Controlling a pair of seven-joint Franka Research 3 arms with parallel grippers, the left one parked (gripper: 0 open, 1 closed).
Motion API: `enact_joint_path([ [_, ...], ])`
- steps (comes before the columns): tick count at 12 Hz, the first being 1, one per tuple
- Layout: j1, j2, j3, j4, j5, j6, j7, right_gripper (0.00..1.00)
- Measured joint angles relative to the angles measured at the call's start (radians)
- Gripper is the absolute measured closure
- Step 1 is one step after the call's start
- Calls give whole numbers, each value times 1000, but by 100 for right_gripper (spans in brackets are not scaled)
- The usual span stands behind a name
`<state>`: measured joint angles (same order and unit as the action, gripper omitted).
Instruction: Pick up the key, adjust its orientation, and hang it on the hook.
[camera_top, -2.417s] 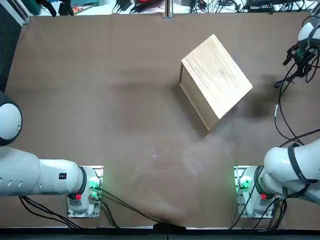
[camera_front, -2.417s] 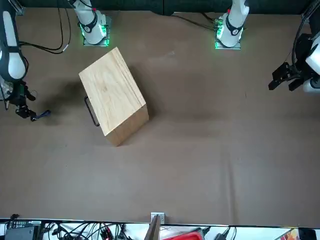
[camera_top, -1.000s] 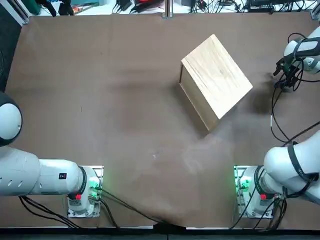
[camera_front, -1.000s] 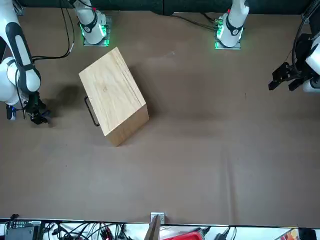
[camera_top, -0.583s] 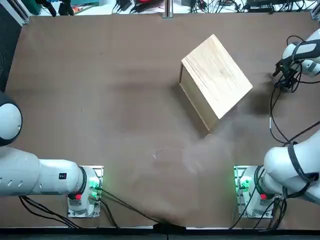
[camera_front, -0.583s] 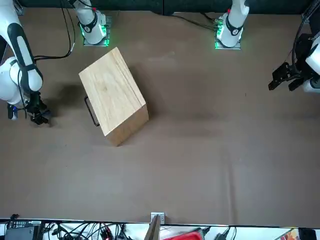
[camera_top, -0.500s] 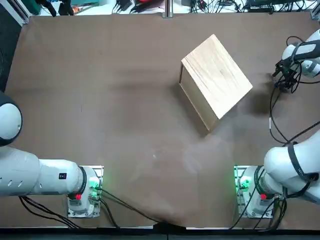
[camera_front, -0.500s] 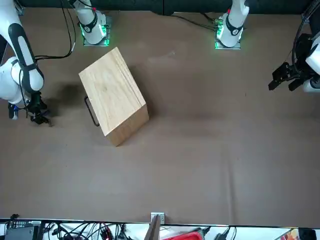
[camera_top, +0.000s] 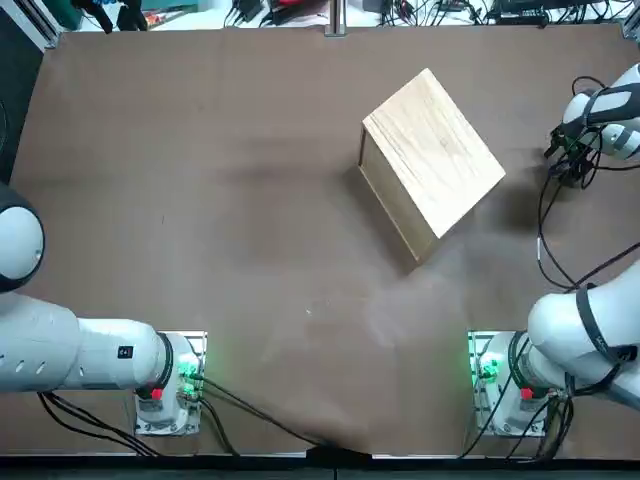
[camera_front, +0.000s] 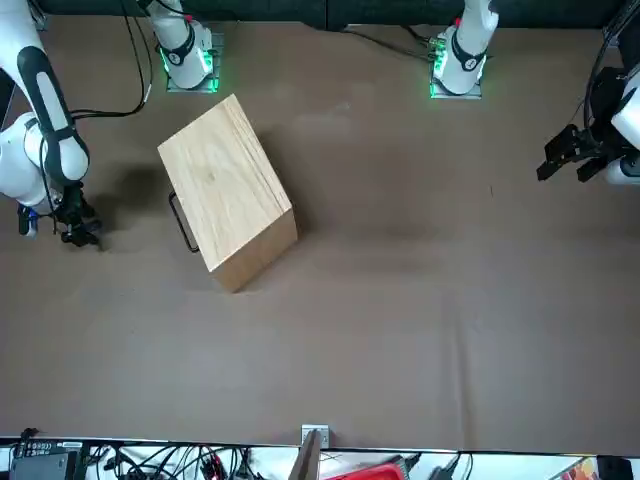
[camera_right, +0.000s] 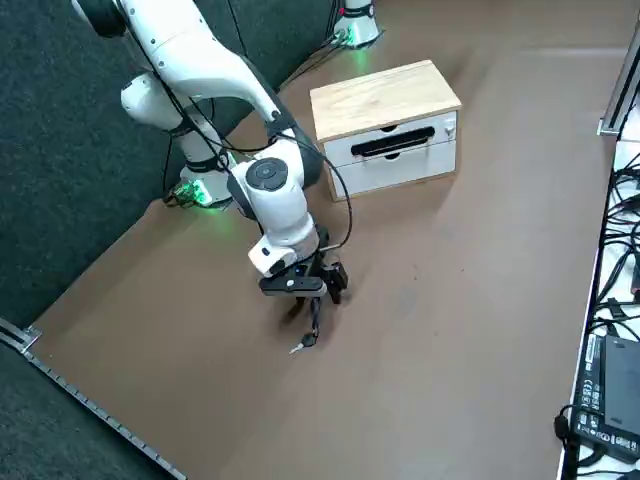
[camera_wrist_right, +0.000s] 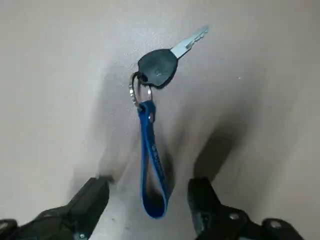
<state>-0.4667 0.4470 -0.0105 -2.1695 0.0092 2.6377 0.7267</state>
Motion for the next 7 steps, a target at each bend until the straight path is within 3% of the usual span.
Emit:
enact_joint_path([
  [2, -8, 0, 0, 0, 0, 0, -4, 20],
  [4, -9, -1, 0, 0, 0, 0, -7, 26],
  [6, -9, -4, 0, 0, 0, 0, -7, 53],
  [7, -9, -7, 0, 0, 0, -1, -8, 57],
])
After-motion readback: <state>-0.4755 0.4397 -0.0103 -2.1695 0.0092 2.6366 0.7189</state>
